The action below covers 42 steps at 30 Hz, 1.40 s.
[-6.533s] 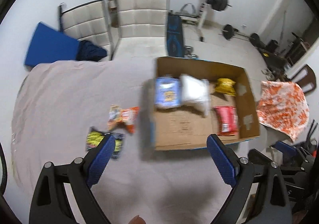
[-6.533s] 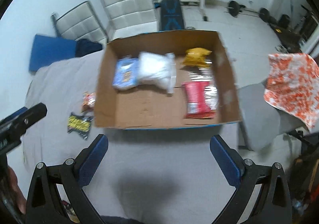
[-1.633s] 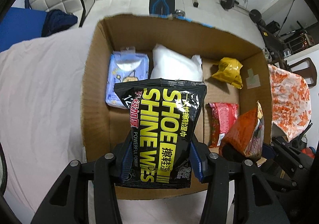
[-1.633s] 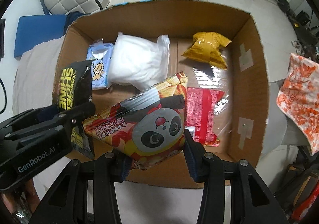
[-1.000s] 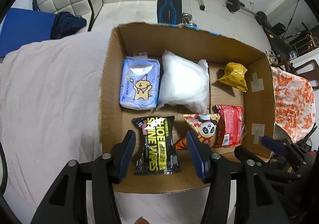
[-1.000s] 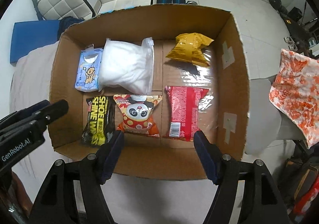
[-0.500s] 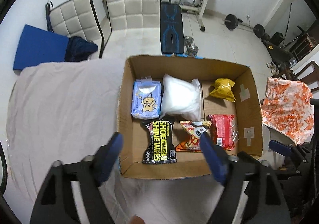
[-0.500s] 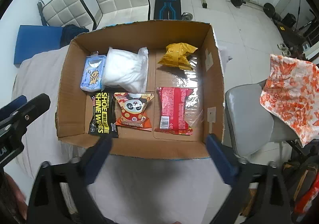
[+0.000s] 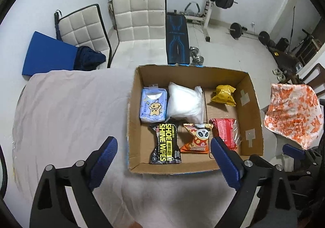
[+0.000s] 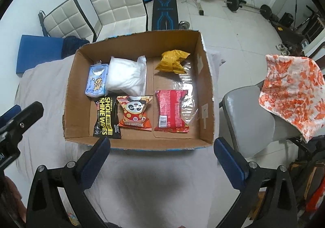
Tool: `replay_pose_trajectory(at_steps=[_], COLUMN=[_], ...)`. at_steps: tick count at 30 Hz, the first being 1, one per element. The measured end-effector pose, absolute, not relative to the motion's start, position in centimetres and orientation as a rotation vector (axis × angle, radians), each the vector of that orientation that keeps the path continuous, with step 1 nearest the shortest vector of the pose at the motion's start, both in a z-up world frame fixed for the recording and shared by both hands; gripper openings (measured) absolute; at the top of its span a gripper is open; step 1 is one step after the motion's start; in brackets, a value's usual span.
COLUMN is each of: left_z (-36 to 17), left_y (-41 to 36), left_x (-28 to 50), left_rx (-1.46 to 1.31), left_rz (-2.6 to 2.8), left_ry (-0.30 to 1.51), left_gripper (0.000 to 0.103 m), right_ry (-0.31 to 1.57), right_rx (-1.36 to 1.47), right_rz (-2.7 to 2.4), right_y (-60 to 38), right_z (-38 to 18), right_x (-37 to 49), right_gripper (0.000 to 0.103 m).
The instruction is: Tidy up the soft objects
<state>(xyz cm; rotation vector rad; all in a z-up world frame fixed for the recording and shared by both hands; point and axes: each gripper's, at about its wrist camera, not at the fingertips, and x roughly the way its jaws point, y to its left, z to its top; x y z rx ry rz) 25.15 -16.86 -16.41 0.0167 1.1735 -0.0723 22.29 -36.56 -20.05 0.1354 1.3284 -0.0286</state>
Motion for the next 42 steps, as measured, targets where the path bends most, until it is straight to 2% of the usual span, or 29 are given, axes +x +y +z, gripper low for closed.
replay_pose_trajectory(at_steps=[19, 31, 42], left_z=[-2.4, 1.5, 2.7], left_y=[-16.2, -15.6, -15.4], left_x=[10.4, 4.8, 3.2], left_rx=[0.038, 0.053, 0.037], left_rz=[-0.098, -0.085, -0.088], left_ry=[0.939, 0.851, 0.83], left_gripper=[0.094, 0.094, 0.094], right_ry=[1.029, 0.909, 0.872], right_rx=[0.111, 0.1, 0.125], right_rz=[-0.088, -0.091, -0.098], right_y=[-36.1, -34.9, -35.3], right_z=[-3.8, 2.3, 4.4], right_x=[5.9, -0.3, -2.4], right_gripper=[0.103, 0.103, 0.103])
